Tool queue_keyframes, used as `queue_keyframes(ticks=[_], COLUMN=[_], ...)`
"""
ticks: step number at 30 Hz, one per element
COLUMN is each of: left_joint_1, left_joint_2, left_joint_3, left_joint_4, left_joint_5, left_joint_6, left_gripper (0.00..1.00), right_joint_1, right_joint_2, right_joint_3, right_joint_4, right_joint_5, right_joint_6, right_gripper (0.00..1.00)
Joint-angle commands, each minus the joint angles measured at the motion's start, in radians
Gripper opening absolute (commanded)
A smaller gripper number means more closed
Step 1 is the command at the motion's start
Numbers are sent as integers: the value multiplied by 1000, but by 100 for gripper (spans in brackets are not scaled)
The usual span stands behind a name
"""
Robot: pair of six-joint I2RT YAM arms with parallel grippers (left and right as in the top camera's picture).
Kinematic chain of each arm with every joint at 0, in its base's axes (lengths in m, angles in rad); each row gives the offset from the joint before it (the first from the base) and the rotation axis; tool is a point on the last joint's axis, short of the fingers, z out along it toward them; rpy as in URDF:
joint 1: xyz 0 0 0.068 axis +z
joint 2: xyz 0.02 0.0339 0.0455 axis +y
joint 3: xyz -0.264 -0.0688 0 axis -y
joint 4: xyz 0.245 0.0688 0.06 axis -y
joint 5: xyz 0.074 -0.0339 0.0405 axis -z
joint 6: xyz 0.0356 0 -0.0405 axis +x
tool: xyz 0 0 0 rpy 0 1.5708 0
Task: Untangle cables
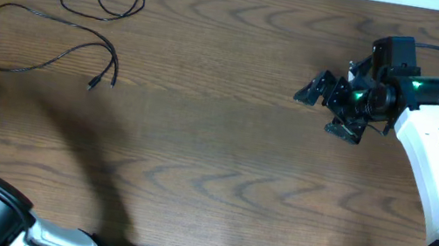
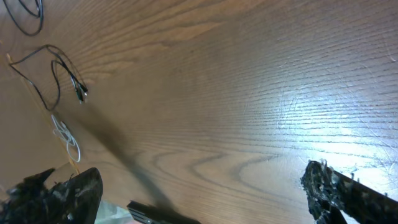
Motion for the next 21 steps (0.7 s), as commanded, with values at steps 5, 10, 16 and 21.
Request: queue_keyframes(ticks=[5,10,16,21], left_joint_1=[-9,-88,-185,-203], left_joint_2=[-56,36,137,175], left_joint_3=[6,6,6,6], left_joint_4=[110,180,258,297], left_joint_5=[307,342,336,150], left_joint_6=[9,83,276,306], left_gripper=[62,62,63,63], right_joint_1=[4,8,35,64], right_joint_2=[2,2,2,2], right_joint_3=[2,2,2,2], right_joint_4=[0,-2,0,0], right_joint_5=[1,1,2,32], right_joint_6=[-19,-19,-19,-18], right_gripper=[99,99,99,99])
